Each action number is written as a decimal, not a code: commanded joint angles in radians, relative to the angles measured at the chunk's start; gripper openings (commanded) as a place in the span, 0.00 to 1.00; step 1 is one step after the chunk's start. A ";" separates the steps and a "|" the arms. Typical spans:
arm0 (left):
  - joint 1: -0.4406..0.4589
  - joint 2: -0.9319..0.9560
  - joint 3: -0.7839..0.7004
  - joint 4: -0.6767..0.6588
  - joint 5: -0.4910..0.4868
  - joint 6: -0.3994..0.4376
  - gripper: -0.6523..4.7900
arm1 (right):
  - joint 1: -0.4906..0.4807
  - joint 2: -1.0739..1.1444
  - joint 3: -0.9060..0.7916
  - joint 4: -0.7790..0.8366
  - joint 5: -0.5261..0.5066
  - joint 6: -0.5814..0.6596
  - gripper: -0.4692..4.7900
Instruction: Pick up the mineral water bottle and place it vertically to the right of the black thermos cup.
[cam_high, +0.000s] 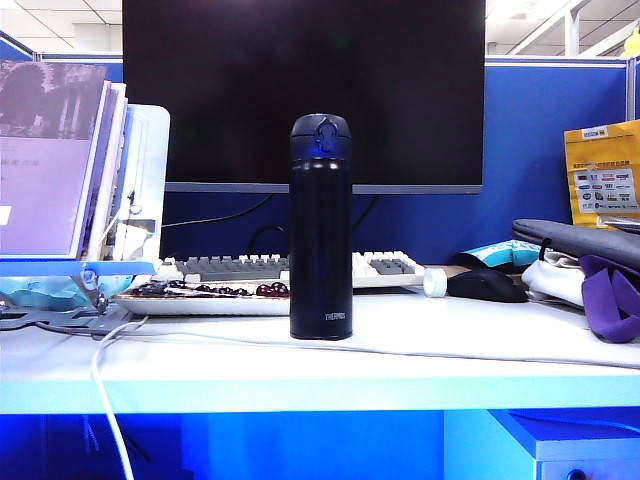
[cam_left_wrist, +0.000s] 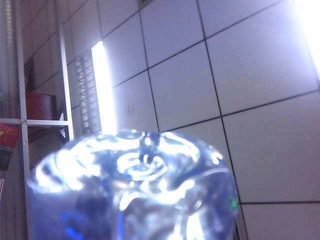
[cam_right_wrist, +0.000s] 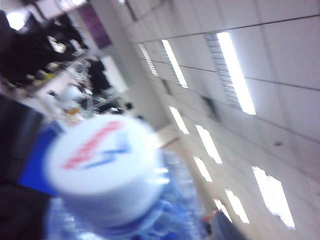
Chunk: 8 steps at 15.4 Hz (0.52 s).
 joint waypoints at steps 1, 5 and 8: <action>0.001 -0.009 0.009 0.024 0.011 -0.004 0.17 | 0.001 -0.024 0.005 0.022 0.007 0.037 0.76; 0.001 -0.010 0.009 0.000 0.045 -0.004 0.17 | 0.001 -0.024 0.006 0.022 0.008 0.037 0.83; 0.001 -0.010 0.009 -0.014 0.072 -0.004 0.17 | 0.001 -0.023 0.006 0.026 0.011 0.037 0.89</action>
